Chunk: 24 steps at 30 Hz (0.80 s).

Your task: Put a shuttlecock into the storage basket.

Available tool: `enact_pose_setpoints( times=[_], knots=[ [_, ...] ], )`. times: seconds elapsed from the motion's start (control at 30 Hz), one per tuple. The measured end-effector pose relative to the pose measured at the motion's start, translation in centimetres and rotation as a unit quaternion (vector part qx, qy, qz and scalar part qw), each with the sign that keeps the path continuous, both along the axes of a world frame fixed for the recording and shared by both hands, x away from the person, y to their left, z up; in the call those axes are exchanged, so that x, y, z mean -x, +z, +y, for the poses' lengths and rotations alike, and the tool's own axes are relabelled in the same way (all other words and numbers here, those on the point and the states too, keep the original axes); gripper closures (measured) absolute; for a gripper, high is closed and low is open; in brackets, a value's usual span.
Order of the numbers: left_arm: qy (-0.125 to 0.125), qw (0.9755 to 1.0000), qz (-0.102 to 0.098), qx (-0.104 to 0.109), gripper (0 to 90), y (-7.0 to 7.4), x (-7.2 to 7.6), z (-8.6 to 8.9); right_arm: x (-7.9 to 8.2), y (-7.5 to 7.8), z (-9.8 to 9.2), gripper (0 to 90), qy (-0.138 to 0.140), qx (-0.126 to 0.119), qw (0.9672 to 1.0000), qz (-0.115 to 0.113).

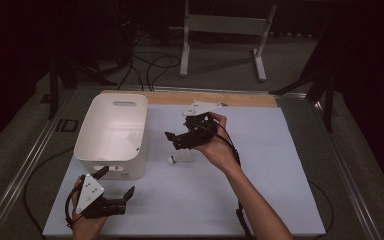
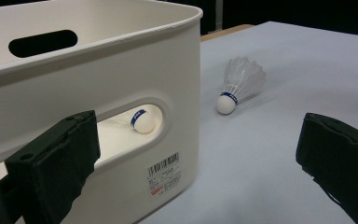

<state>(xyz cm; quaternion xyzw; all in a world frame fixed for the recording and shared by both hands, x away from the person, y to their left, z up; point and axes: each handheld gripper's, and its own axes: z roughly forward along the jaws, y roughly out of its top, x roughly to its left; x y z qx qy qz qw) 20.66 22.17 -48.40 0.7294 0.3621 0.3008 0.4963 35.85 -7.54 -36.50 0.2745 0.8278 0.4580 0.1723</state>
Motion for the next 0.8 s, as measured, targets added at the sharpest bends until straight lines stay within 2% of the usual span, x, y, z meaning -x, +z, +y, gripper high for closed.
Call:
enact_pose_setpoints(
  times=[0.8],
  knots=[
    [0.0,1.0,0.0,0.0,0.3,0.01,-0.01,0.0,-0.1,-0.61,-0.87,9.5,-0.012,0.005,0.9999,0.003]
  ],
)
